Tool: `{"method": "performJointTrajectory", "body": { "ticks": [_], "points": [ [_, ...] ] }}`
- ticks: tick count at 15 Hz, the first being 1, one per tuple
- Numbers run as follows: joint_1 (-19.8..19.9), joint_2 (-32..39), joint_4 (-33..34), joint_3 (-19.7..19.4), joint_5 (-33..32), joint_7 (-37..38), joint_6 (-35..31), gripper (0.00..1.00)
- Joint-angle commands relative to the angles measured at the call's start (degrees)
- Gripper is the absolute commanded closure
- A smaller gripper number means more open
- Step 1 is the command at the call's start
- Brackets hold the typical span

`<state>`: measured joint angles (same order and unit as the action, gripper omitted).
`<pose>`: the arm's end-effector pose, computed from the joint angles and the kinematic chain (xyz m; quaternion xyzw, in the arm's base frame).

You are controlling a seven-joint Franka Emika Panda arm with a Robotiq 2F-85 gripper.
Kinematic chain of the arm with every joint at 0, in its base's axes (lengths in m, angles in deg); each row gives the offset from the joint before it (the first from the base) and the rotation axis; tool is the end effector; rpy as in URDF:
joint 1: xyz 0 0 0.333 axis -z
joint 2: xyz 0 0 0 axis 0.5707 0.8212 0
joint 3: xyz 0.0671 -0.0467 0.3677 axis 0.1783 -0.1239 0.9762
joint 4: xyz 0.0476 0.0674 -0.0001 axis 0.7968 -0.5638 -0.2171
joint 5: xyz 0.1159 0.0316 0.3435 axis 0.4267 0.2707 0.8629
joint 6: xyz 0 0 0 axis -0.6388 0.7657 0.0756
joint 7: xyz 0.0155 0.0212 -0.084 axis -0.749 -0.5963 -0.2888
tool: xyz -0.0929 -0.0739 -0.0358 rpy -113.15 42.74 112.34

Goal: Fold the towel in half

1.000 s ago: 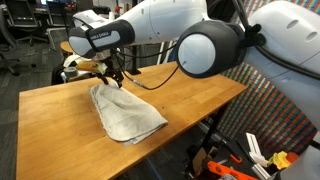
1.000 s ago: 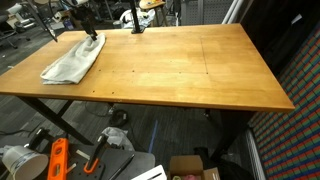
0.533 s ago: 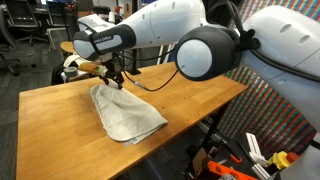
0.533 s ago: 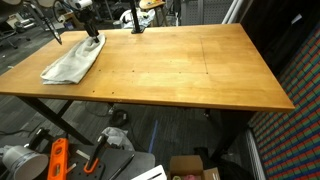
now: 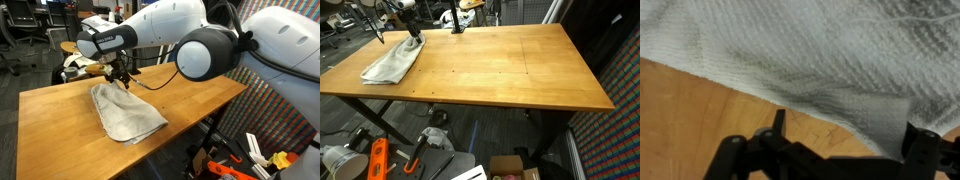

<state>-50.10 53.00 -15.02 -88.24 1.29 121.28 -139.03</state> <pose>0.7777 0.1906 0.2443 0.8472 -0.5059 0.0206 0.1607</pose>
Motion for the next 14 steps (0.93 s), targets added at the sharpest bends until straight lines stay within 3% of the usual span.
{"method": "performJointTrajectory", "body": {
  "ticks": [1, 6, 14],
  "points": [
    [0.9, 1.3, 4.4, 0.2, 0.3, -4.5, 6.4, 0.00],
    [2.6, 2.7, 7.8, 0.4, 1.7, -4.9, 10.3, 0.00],
    [6.0, 5.6, 12.9, 0.3, 5.9, 0.6, 9.9, 0.00]
  ]
}}
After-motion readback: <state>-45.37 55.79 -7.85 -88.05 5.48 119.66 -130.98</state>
